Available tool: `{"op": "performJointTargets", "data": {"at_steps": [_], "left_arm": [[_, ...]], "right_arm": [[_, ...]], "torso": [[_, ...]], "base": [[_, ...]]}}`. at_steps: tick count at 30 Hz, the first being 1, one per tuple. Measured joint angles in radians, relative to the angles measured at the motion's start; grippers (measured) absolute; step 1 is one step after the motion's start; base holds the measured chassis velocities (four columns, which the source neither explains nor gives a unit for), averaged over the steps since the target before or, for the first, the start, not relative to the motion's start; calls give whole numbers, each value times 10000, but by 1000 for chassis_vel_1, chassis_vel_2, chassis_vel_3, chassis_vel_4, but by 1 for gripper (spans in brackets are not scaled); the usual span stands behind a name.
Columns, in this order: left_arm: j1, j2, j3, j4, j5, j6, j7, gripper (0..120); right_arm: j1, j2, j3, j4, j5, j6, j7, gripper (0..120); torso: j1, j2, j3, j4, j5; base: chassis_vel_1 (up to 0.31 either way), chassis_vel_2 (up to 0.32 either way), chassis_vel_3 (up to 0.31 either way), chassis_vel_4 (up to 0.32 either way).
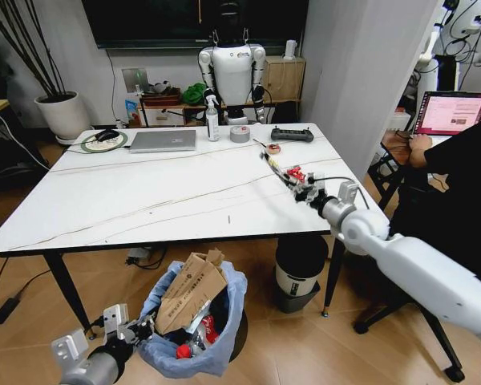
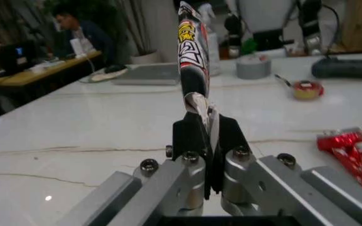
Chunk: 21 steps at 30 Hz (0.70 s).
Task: Pick up the trash bin and place the trash from the table into it.
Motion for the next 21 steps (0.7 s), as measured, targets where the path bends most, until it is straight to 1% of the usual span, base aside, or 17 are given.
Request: {"op": "performJointTargets", "data": {"at_steps": [3,4,6,9,12,13,16,18,20,21], "left_arm": [[-74,127,-12,0,-121,0,-16,0],[-74,127,-12,0,-121,0,-16,0],[-114,204,-14,1,-168,0,-27,0],[-161,257,7,9,-198,2,-35,0],[-200,288,12,68,-204,4,-40,0],[-200,288,12,68,-204,4,-40,0],[-230,324,15,70,-258,7,-41,0],[-241,351,14,63,-289,9,-46,0],[-258,380,-4,24,-342,11,-52,0],[-258,380,-4,24,-342,11,-52,0]], "right_arm": [[-192,-639,420,605,-104,348,-1263,0],[-192,-639,420,605,-104,348,-1263,0],[-314,-1133,750,1053,-377,661,-2238,0],[-337,-1714,1080,1804,-779,920,-3256,0],[-132,-2215,1221,2728,-1098,957,-3860,0],[-132,-2215,1221,2728,-1098,957,-3860,0],[299,-2607,1224,3648,-1617,870,-4400,0],[579,-2776,1147,3975,-2006,826,-4695,0],[987,-2977,1023,4123,-2881,828,-5256,0],[987,-2977,1023,4123,-2881,828,-5256,0]], "torso": [[0,0,0,-1,-2],[0,0,0,-1,-2],[0,0,0,-3,0],[0,0,0,-2,0],[0,0,0,-1,-2],[0,0,0,-1,-2],[0,0,-1,0,-3],[-1,0,-1,1,-3],[0,0,-1,0,-3],[0,0,-1,0,-3]], "base": [[0,0,0,0],[0,0,0,0],[0,0,0,0],[0,0,0,0],[0,0,0,0],[0,0,0,0],[0,0,0,0],[0,0,0,0],[0,0,0,0],[0,0,0,0]]}}
